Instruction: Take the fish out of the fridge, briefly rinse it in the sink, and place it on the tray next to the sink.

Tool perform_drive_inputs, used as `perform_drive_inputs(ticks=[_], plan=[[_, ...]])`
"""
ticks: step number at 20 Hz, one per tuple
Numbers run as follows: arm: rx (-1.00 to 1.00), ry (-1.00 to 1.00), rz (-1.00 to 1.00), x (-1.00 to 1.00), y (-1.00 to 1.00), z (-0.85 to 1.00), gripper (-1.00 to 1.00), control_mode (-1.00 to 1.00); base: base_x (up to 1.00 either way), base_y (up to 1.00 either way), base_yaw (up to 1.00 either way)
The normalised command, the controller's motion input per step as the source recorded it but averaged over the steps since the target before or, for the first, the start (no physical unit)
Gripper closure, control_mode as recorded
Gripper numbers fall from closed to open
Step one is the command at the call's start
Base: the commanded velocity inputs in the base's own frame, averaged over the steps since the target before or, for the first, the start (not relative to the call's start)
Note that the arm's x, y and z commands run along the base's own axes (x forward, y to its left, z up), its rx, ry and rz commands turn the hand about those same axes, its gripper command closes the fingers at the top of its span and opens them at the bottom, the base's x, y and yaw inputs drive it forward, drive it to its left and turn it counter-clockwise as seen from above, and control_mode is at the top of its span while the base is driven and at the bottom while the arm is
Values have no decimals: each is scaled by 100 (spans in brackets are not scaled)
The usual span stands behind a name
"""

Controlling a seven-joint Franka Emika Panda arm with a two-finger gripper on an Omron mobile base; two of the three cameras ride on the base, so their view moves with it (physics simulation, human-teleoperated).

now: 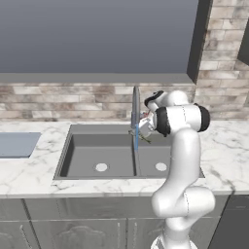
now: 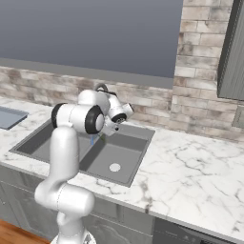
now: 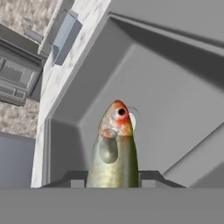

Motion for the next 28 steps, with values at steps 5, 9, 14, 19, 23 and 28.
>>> perform_drive_inputs(ticks=[5,9,14,19,23,28], plan=[[8,0,7,-2,15,0,100,-100,0,0,0],[11,0,2,-62,12,2,100,-100,0,0,0],[13,0,0,-93,0,11,100,-100,0,0,0],[11,-4,0,-100,0,41,100,-100,0,0,0],[1,-22,0,-100,2,89,100,-100,0,0,0],[-10,-21,-9,-92,27,100,100,-100,0,0,0]])
